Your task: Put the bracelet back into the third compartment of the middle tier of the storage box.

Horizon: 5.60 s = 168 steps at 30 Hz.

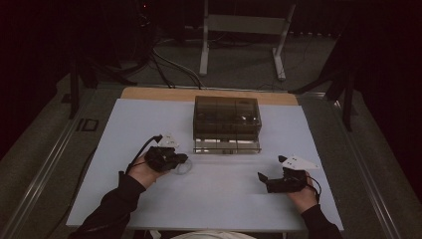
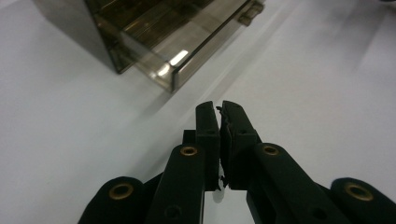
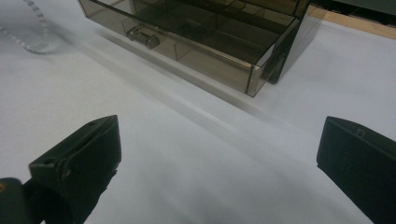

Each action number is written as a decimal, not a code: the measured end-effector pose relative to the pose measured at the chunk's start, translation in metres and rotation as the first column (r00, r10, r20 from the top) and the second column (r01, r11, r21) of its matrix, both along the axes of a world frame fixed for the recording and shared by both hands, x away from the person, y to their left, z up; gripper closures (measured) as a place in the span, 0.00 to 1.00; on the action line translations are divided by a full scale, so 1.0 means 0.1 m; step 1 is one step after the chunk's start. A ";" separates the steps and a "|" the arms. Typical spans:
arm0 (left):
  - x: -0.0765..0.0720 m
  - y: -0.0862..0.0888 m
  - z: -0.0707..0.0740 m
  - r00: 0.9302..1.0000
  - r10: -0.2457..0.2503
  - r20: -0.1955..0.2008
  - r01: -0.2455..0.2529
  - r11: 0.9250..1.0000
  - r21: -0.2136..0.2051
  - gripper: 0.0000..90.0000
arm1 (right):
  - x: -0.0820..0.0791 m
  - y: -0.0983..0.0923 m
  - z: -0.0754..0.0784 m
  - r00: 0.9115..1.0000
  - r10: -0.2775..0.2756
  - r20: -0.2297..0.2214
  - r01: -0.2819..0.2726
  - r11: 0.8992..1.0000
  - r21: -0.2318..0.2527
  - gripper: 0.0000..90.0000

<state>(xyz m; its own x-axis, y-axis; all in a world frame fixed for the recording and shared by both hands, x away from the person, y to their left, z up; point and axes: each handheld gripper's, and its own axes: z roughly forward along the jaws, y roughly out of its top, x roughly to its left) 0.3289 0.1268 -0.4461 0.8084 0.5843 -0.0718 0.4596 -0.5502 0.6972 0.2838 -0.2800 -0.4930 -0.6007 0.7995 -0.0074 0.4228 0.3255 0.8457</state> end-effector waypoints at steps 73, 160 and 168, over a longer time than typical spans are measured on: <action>0.59 -1.27 0.52 0.965 -0.242 0.103 0.252 0.963 -0.098 0.98 | -0.03 -0.04 0.03 1.000 -0.002 0.011 0.002 1.000 -0.003 0.00; 0.80 -1.50 0.32 0.968 -0.235 0.086 0.248 0.951 -0.183 0.03 | -0.07 -0.05 0.08 0.999 0.002 0.035 -0.003 1.000 0.009 0.00; 0.75 -1.27 0.37 0.972 -0.216 0.092 0.231 0.949 -0.213 0.01 | -0.07 -0.05 0.08 0.999 0.004 0.036 -0.004 1.000 0.008 0.00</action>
